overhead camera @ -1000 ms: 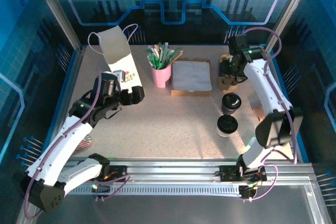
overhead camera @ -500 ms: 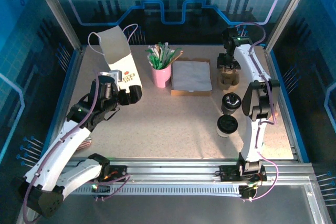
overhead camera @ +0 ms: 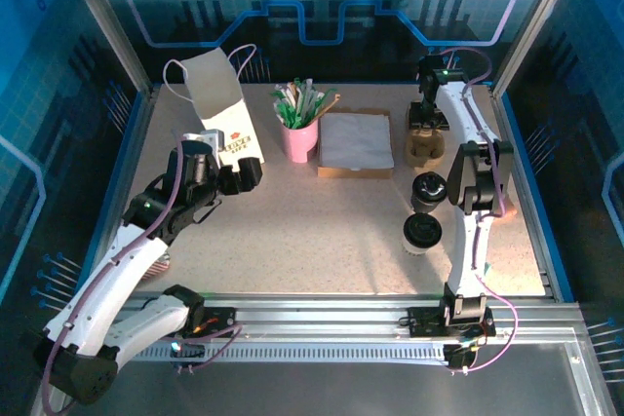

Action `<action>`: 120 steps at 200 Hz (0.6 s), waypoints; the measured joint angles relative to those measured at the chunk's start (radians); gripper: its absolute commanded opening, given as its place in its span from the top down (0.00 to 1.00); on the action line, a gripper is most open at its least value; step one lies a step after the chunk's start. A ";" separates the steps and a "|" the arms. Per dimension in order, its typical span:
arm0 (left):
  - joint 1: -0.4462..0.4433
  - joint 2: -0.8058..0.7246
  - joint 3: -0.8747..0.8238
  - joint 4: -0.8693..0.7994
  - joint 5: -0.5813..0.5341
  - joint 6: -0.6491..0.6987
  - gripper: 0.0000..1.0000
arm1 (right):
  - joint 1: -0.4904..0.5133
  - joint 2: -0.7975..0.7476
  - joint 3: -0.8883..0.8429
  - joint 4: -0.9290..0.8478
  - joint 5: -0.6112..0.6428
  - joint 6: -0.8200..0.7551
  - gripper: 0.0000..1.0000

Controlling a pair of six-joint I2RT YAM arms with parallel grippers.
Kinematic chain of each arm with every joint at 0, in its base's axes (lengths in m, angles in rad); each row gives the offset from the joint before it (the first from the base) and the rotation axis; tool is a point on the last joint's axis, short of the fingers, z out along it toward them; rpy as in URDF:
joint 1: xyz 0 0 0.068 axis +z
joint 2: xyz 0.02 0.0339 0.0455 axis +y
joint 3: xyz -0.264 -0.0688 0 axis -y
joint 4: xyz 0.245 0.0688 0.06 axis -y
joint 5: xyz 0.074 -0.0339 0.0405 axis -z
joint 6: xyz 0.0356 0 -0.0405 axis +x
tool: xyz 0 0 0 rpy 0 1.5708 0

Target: Pack the takeout coffee

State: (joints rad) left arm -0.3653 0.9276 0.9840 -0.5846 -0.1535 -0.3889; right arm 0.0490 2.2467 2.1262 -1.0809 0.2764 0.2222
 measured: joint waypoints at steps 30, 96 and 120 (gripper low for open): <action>0.000 0.000 0.000 0.000 -0.001 0.000 0.01 | 0.000 0.024 0.012 0.002 0.000 -0.007 0.46; 0.000 0.000 0.000 0.000 -0.008 0.004 0.01 | 0.000 0.049 0.023 0.002 -0.004 -0.014 0.51; 0.000 0.000 0.000 0.000 -0.008 0.004 0.01 | 0.000 0.050 0.027 0.006 -0.005 -0.015 0.53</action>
State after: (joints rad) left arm -0.3653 0.9276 0.9840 -0.5846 -0.1612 -0.3851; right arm 0.0490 2.2963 2.1536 -1.0752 0.2718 0.2073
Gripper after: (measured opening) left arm 0.992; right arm 0.475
